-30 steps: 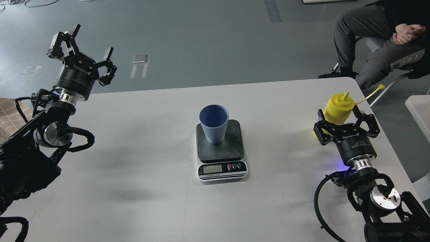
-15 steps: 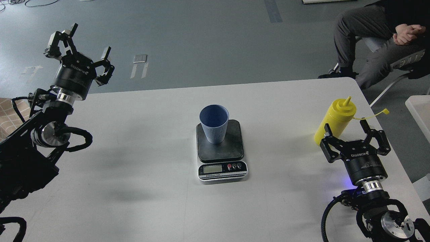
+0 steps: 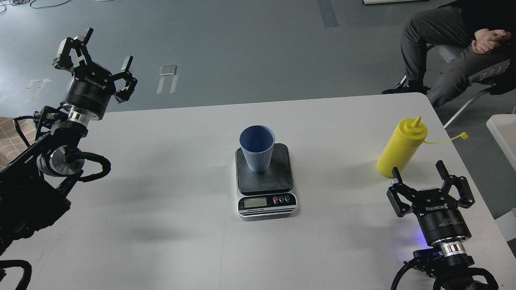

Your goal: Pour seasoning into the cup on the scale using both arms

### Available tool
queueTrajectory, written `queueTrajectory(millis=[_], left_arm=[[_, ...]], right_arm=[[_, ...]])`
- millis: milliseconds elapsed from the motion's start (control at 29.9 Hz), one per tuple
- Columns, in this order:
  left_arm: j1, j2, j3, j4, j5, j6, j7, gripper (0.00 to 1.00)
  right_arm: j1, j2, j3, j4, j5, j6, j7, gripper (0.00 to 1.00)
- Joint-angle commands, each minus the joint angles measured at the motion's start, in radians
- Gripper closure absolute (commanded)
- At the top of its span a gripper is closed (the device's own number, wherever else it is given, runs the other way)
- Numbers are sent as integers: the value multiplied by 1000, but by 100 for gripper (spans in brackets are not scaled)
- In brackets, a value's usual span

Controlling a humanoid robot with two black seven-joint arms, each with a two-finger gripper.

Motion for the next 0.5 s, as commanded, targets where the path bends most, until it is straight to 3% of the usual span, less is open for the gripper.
queueTrajectory(millis=[0, 167, 468], left_arm=[[0, 0, 0, 0, 0, 0, 0, 3], [0, -1, -1, 0, 0, 0, 0, 3], [0, 0, -1, 0, 0, 0, 0, 3]], right_arm=[[-74, 0, -2, 78, -6, 0, -3, 0], [-134, 0, -13, 179, -19, 0, -6, 0], [-157, -136, 6, 351, -20, 0, -6, 0]])
